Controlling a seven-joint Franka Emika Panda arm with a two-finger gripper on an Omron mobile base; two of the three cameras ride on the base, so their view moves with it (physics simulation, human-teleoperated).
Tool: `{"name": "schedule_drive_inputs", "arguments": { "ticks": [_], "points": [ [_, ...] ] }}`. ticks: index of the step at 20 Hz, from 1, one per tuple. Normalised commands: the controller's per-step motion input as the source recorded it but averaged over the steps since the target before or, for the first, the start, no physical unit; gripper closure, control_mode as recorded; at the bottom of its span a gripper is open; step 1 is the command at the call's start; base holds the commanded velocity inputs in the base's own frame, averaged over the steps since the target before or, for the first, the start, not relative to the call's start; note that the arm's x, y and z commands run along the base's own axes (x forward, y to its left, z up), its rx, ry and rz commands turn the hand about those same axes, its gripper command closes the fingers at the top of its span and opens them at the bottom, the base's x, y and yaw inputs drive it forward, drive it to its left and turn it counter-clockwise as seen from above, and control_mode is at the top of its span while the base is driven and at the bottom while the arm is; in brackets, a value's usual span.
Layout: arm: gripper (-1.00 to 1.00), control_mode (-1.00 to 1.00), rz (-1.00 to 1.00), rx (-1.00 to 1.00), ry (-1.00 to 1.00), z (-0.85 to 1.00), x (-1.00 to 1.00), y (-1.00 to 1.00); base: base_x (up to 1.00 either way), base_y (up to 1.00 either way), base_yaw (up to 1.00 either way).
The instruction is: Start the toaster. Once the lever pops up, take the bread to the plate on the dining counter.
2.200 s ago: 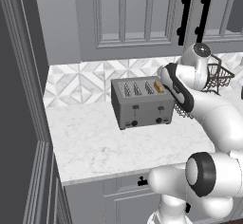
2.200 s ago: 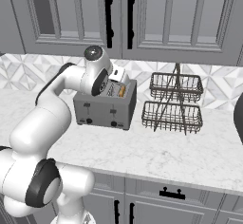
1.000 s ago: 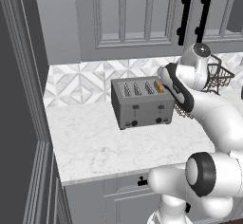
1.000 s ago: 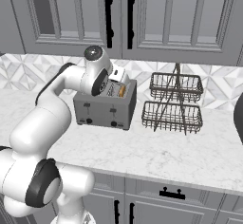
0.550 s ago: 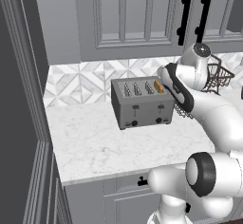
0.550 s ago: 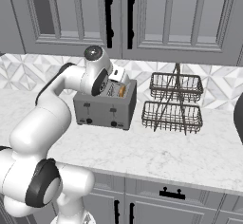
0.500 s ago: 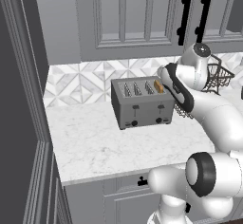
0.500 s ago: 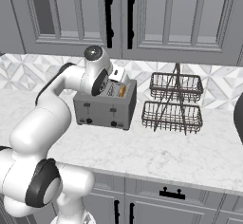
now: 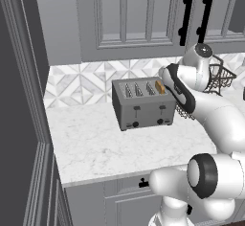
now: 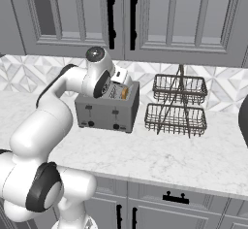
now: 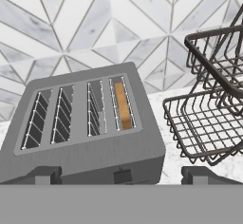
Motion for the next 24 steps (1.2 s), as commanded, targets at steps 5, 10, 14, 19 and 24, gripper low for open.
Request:
{"name": "schedule_drive_inputs", "arguments": {
  "ticks": [5,10,14,19,24],
  "points": [
    [-1.0,-1.0,0.0,0.0,0.0,0.0,0.0,0.0,0.0,0.0,0.0],
    [-1.0,-1.0,0.0,0.0,0.0,0.0,0.0,0.0,0.0,0.0,0.0],
    [-1.0,-1.0,0.0,0.0,0.0,0.0,0.0,0.0,0.0,0.0,0.0],
    [-1.0,-1.0,0.0,0.0,0.0,0.0,0.0,0.0,0.0,0.0,0.0],
    [-1.0,-1.0,0.0,0.0,0.0,0.0,0.0,0.0,0.0,0.0,0.0]
  ]
}}
